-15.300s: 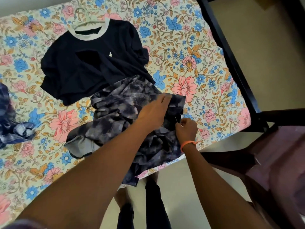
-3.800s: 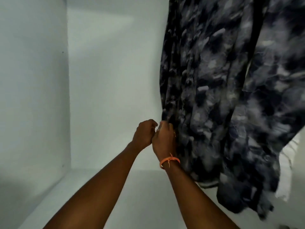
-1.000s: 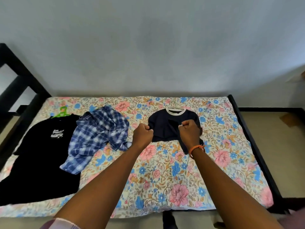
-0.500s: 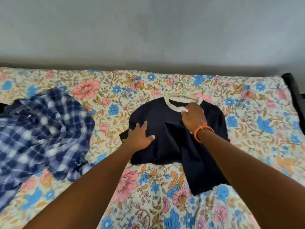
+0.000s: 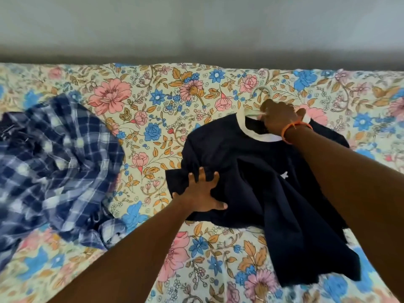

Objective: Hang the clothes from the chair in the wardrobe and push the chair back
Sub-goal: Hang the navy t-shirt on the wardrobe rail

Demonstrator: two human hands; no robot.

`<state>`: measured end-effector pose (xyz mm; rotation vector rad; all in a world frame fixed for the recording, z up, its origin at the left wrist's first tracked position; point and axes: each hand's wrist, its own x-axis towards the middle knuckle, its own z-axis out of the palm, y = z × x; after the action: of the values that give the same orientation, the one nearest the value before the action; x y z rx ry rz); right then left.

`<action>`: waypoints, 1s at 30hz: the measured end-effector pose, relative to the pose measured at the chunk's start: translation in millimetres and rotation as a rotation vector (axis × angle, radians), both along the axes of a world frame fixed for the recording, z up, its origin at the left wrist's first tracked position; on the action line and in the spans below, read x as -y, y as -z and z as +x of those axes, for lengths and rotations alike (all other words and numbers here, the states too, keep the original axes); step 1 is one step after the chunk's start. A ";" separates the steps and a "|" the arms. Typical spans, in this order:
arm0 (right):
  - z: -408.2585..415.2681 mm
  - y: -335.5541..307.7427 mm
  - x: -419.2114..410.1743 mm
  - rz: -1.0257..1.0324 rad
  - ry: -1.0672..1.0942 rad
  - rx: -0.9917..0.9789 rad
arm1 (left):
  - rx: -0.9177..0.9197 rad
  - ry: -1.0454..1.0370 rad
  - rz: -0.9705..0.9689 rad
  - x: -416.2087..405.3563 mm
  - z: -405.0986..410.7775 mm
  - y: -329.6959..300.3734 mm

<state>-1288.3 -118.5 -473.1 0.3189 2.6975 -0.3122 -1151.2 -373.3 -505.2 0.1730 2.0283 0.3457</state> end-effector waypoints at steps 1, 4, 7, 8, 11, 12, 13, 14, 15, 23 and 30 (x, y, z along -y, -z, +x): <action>1.9 -6.6 1.0 0.036 -0.050 -0.027 | -0.004 -0.003 -0.004 -0.7 0.5 -0.6; 13.4 -32.6 2.7 0.031 -0.153 -0.131 | -0.027 0.001 -0.013 -0.9 1.6 -6.7; 25.8 -73.1 -1.6 -0.030 -0.196 -0.211 | -0.189 0.010 -0.071 -0.2 12.1 -21.0; 31.9 -92.0 -3.2 -0.044 -0.206 -0.235 | -0.252 -0.006 -0.090 0.1 17.9 -28.8; 56.8 -144.1 6.3 -0.095 -0.261 -0.312 | -0.313 -0.071 -0.090 7.8 39.0 -60.3; 66.8 -161.3 12.9 -0.095 -0.276 -0.316 | -0.331 -0.114 -0.072 11.0 41.8 -76.6; 79.9 -181.0 20.5 -0.091 -0.286 -0.317 | -0.373 -0.168 -0.040 15.4 46.3 -101.3; 91.7 -199.4 28.1 -0.083 -0.302 -0.326 | -0.460 -0.232 0.012 19.1 47.6 -124.5; 102.8 -216.0 35.5 -0.074 -0.317 -0.342 | -0.562 -0.281 0.063 23.0 47.1 -148.2; 222.5 -395.3 110.4 0.057 -0.331 -0.591 | -1.135 -0.107 0.290 76.6 51.1 -385.7; 353.3 -562.8 170.4 0.002 -0.233 -0.773 | -1.238 0.088 0.514 105.0 144.9 -545.8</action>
<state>-935.0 -288.9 89.6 -0.1632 3.4415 -0.4298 -1006.3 -478.3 40.6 0.9872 3.0659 0.8401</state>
